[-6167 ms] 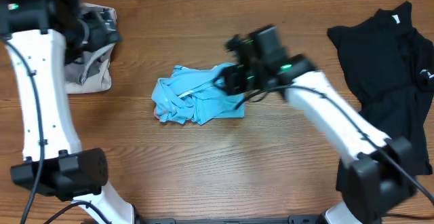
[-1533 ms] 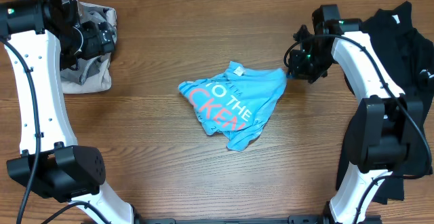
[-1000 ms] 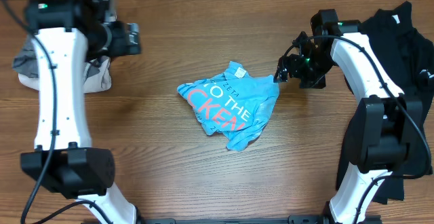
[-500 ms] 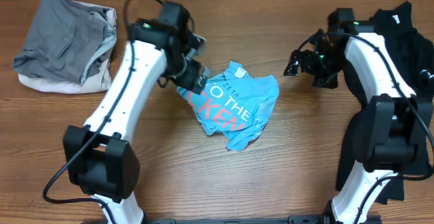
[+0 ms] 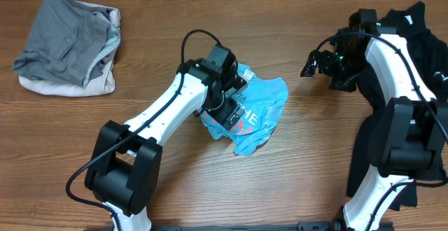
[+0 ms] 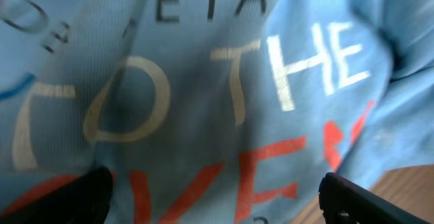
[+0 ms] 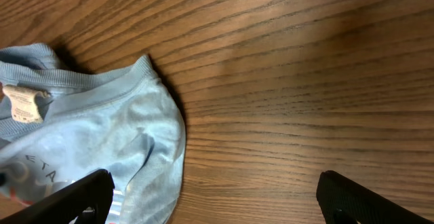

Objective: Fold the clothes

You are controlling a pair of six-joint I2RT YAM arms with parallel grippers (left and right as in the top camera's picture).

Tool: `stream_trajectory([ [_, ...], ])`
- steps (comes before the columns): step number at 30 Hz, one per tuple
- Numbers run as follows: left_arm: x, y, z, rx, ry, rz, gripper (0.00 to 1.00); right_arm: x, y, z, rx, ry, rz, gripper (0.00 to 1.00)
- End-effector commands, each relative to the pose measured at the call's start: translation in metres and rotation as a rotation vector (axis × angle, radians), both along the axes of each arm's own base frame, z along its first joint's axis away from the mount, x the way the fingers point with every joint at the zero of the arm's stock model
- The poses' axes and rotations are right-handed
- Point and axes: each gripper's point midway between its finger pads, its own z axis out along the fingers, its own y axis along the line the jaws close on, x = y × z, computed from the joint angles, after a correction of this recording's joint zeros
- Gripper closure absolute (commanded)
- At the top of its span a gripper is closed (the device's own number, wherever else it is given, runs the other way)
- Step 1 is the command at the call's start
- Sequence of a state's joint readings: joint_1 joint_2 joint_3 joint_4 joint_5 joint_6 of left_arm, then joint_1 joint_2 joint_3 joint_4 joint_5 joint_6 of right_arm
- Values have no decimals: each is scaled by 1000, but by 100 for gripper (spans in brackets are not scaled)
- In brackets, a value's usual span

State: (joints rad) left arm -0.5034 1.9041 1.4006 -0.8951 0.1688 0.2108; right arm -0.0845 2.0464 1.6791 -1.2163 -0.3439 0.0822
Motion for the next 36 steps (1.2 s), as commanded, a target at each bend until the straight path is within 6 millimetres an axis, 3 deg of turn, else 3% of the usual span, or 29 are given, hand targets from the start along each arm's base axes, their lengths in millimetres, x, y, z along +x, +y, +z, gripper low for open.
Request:
stream_trajectory([
  [1,-21,9,-30,14,73,55,1,6,0,24,3,-69,0,0],
  [5,-26,20,-47,59,63,74,1,7,0,24,3,-73,0,0],
  [10,-9,57,-55,255,-55,117,0,8,0,24,3,-78,0,0],
  [17,44,121,-35,528,-320,249,0,10,0,24,2,-84,0,0],
  [25,99,157,-17,464,-485,446,0,12,0,24,1,-96,0,0],
  [28,104,153,-4,463,-486,442,0,13,0,24,1,-96,0,0],
  [31,101,133,10,434,-448,393,0,13,0,25,1,-97,-1,0],
  [36,86,46,43,128,-293,297,0,13,0,25,2,-98,-1,0],
])
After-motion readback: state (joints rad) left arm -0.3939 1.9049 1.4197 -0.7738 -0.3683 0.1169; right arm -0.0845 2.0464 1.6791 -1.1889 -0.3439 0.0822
